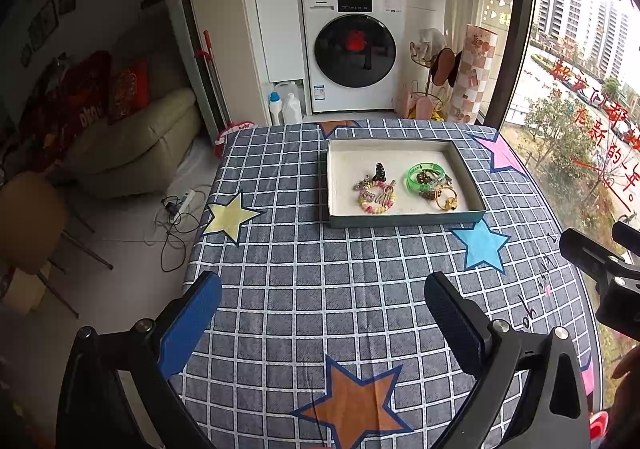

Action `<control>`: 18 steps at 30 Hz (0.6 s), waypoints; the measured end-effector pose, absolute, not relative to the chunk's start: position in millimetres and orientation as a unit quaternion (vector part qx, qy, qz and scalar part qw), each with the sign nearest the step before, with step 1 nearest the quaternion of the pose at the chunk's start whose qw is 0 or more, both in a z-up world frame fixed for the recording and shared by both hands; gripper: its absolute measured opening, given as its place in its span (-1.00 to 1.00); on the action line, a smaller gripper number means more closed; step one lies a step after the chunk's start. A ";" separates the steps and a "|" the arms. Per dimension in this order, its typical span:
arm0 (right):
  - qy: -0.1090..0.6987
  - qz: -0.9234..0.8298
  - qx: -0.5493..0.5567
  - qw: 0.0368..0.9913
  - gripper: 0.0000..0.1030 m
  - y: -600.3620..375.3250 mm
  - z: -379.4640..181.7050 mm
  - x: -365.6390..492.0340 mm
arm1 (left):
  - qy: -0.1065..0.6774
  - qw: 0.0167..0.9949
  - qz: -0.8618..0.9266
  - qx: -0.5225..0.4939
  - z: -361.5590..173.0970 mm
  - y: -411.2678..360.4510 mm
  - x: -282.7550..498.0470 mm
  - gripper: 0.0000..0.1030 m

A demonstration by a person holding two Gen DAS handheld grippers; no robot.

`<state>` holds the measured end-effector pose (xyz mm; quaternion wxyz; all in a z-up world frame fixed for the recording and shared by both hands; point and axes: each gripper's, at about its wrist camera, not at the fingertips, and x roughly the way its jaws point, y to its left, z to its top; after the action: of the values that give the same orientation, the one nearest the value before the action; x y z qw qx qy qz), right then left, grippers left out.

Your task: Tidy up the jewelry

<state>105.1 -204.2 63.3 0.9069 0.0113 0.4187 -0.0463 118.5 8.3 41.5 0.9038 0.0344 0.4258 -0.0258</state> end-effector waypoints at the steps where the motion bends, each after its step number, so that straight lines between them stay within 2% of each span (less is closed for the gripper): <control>1: 0.418 -0.046 0.012 0.907 1.00 -204.3 63.2 105.3 | 0.426 0.904 -0.026 0.034 41.6 8.1 118.4 1.00; 18: 0.416 -0.042 0.011 0.908 1.00 -200.8 66.9 106.3 | 0.425 0.904 -0.027 0.033 44.0 7.7 119.3 1.00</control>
<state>106.3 -200.8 66.9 0.9085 0.0113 0.4156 -0.0425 119.3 7.7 44.0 0.9041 0.0334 0.4252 -0.0268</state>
